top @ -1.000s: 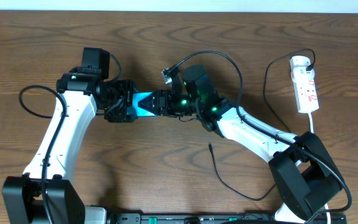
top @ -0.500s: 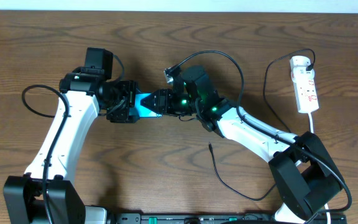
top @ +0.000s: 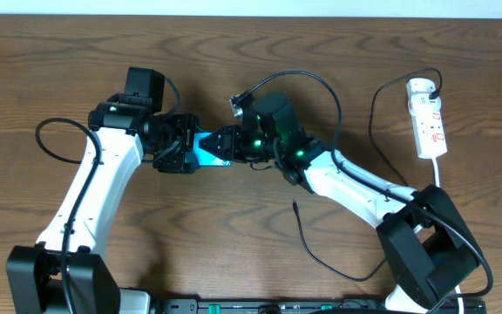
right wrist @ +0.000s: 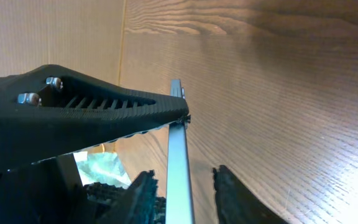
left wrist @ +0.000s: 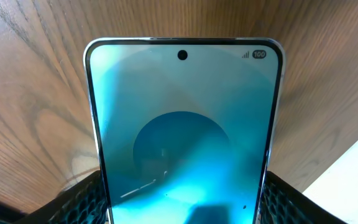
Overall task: Plug charger to phone and switch on socket
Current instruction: 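Hold the phone with both grippers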
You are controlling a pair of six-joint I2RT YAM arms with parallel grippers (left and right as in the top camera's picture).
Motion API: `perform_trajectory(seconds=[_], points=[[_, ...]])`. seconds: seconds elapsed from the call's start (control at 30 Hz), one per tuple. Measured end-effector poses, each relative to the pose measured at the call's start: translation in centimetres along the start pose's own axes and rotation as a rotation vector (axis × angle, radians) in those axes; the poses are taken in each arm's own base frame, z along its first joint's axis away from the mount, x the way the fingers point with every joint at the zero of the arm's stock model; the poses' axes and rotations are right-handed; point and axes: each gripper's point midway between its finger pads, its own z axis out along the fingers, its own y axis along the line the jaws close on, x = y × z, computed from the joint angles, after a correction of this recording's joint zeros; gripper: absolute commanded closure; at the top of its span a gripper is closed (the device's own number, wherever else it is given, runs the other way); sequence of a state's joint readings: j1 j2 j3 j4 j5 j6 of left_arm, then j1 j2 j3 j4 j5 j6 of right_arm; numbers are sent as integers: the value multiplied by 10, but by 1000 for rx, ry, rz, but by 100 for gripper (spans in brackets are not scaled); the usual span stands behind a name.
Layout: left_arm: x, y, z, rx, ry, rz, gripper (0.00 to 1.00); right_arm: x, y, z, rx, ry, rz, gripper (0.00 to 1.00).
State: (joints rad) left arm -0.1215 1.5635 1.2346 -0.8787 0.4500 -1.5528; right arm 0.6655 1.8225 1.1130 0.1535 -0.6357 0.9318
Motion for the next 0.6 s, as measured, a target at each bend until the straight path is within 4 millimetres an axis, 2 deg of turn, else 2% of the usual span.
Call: perform_trajectory(seconds=[0.13,0.6], points=[[0,0,0,0,0,0,93,0,0,0,0,0,0,75],[0,0,0,1,-1,1,93,0,0,0,0,0,0,87]])
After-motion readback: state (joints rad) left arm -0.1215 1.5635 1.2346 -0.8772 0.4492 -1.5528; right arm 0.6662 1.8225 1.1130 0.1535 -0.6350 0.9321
